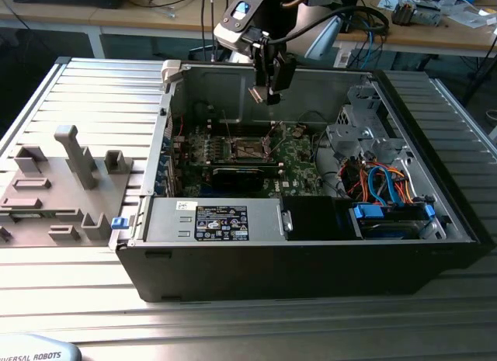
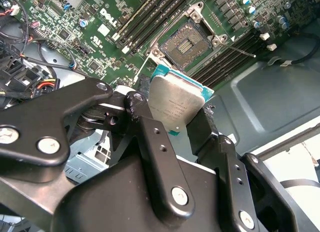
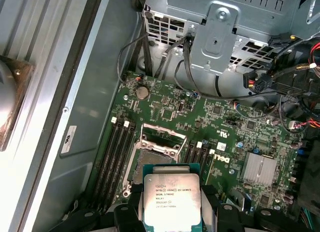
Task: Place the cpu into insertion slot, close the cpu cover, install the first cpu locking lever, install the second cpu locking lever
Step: 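Place the cpu into insertion slot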
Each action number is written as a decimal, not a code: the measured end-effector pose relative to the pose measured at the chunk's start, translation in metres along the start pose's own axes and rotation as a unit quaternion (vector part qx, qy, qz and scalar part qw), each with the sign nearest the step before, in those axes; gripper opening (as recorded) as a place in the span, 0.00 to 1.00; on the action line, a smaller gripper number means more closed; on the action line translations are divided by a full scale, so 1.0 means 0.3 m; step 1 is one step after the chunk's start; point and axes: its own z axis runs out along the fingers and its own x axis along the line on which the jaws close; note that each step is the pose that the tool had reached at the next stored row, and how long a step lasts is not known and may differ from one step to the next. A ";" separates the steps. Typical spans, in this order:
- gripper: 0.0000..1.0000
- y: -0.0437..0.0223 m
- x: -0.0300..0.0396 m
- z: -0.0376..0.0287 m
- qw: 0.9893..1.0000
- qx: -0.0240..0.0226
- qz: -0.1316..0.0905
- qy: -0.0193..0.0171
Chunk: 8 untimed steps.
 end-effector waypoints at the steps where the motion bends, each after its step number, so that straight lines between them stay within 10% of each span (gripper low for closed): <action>1: 0.54 0.000 0.000 0.000 1.000 0.000 0.001 0.000; 8: 0.54 0.000 0.000 0.000 1.000 0.000 0.004 0.000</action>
